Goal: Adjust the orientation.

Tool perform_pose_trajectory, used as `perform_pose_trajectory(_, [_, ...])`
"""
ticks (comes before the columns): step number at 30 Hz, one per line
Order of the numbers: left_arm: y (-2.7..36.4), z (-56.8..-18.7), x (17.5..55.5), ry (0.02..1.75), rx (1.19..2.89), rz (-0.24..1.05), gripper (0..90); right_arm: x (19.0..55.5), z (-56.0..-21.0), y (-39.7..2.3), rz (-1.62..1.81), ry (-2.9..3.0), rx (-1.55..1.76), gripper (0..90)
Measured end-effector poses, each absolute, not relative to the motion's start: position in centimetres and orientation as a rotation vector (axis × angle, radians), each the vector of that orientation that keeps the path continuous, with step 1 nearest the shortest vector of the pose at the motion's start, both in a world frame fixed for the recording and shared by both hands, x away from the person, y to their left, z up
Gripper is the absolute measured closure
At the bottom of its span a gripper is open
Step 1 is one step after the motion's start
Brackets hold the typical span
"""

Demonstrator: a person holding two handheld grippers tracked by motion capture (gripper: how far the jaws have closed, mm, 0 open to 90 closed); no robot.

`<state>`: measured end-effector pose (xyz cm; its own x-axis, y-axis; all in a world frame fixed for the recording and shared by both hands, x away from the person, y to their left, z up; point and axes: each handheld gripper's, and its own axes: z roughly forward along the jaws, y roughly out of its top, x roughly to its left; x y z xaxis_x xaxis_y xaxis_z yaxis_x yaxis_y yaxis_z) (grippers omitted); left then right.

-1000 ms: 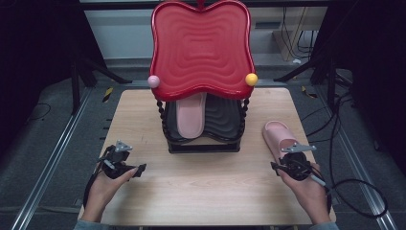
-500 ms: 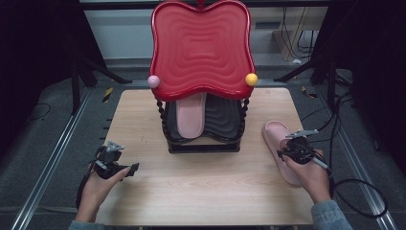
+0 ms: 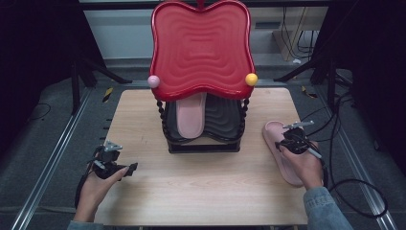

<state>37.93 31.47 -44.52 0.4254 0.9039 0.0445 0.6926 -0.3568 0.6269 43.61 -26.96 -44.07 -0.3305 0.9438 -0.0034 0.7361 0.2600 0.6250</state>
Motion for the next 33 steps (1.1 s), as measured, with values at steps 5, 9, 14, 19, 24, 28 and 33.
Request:
perform_pose_trajectory(5, [31.6,-44.4,37.9,1.346,2.152,0.524,14.2,42.3,-43.6,-27.0,0.756,2.196,1.498,83.0])
perform_pose_trajectory(9, [31.3,-44.5,37.9,1.343,2.146,0.515,14.2,39.0,-42.8,-26.9,0.802,2.228,1.417,83.5])
perform_pose_trajectory(14, [30.9,-44.3,37.7,1.332,2.148,0.517,14.3,35.0,-42.2,-26.6,0.827,2.280,1.327,84.2])
perform_pose_trajectory(19, [30.5,-43.8,37.6,1.315,2.151,0.528,14.3,32.8,-42.4,-25.1,0.855,2.369,1.251,84.2])
perform_pose_trajectory(24, [30.4,-43.9,37.5,1.318,2.160,0.535,14.3,32.0,-42.7,-21.5,0.893,2.467,1.124,84.3])
perform_pose_trajectory(28, [30.4,-44.0,37.5,1.315,2.167,0.538,14.3,31.8,-43.0,-18.4,0.931,2.543,1.031,84.0])
perform_pose_trajectory(33, [30.7,-43.7,37.5,1.321,2.154,0.547,14.4,31.9,-43.3,-14.4,0.932,2.607,0.938,84.1])
